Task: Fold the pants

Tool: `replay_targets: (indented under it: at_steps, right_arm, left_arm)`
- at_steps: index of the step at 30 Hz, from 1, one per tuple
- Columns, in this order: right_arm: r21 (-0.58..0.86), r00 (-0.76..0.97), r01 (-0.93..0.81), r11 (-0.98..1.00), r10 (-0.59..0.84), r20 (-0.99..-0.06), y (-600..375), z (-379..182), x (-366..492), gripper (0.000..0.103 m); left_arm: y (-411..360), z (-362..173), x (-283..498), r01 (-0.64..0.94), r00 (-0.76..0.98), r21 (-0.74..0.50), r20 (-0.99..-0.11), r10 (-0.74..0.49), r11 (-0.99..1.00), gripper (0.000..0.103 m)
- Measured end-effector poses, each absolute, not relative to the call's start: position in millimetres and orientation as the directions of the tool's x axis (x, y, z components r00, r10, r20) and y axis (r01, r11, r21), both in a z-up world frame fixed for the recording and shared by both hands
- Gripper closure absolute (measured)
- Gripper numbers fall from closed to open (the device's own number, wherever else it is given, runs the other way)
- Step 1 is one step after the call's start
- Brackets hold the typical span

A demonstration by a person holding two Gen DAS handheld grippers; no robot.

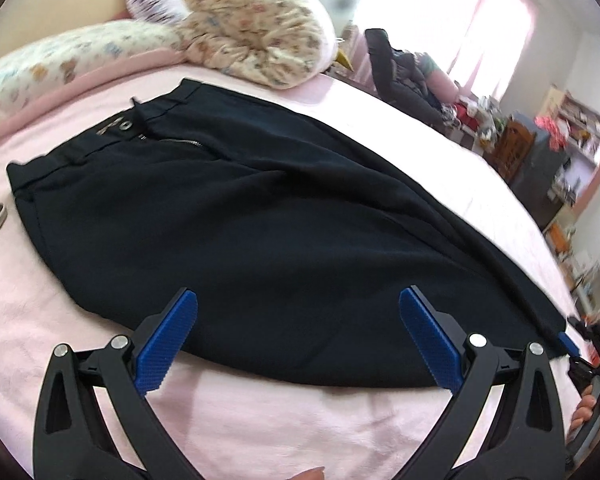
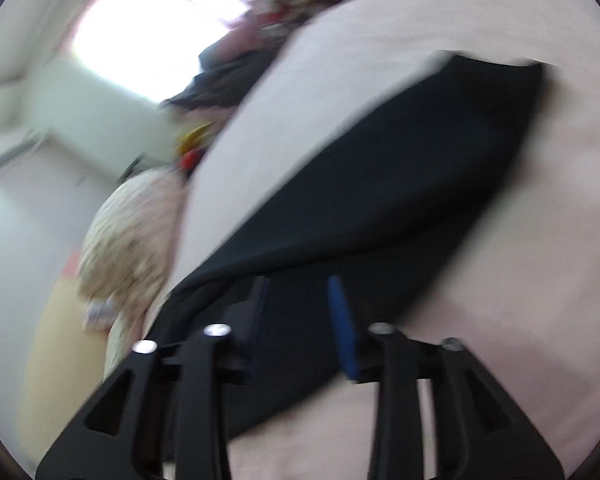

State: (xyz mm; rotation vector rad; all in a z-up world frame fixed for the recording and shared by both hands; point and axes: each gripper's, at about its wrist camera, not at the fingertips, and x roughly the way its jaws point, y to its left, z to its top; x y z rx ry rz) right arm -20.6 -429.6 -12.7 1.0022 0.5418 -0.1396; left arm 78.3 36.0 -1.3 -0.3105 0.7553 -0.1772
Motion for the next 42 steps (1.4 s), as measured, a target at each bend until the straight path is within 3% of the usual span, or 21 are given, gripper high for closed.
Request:
replay_targets:
  at_steps: [5,11,16,22,23,26,29,33,42]
  right_arm:
    - [0.91,0.854,0.177,0.376,0.4,-0.331,-376,-16,76,0.048]
    - [0.969,0.798,0.176,0.174,0.552,-0.243,-321,-38,200,0.055]
    - [0.955,0.778,0.279,0.104,0.558,-0.288,-296,-67,254,0.055]
    - [0.922,0.791,0.377,0.091,0.486,-0.372,-297,-94,277,0.056]
    - [0.917,0.795,0.387,0.094,0.47,-0.384,-298,-97,279,0.059]
    - [0.896,0.795,0.443,0.043,0.443,-0.414,-303,-111,281,0.085]
    - [0.9,0.803,0.435,0.044,0.433,-0.409,-306,-115,285,0.099]
    - [0.922,0.816,0.36,0.14,0.432,-0.384,-302,-101,282,0.1]
    - [0.94,0.819,0.174,0.292,0.488,-0.303,-298,-51,255,0.1]
  left_arm:
    - [62,0,82,0.011,0.733,-0.443,-0.607,-0.309,0.896,0.002]
    - [78,-1,81,-0.171,0.813,-0.363,-0.577,-0.077,0.916,0.002]
    - [67,2,80,-0.2,0.814,-0.178,-0.578,0.062,0.964,0.002]
    - [47,-11,77,-0.12,0.784,-0.117,-0.62,0.022,0.986,0.002]
    - [42,-14,80,-0.098,0.77,-0.086,-0.638,0.021,0.991,0.002]
    - [30,-20,85,-0.096,0.741,0.006,-0.667,0.075,0.995,0.002]
    - [28,-23,83,-0.092,0.732,-0.004,-0.678,0.065,0.996,0.002]
    - [32,-19,75,-0.088,0.759,-0.036,-0.65,0.043,0.995,0.002]
    - [64,-13,78,-0.121,0.757,-0.284,-0.646,-0.096,0.951,0.002]
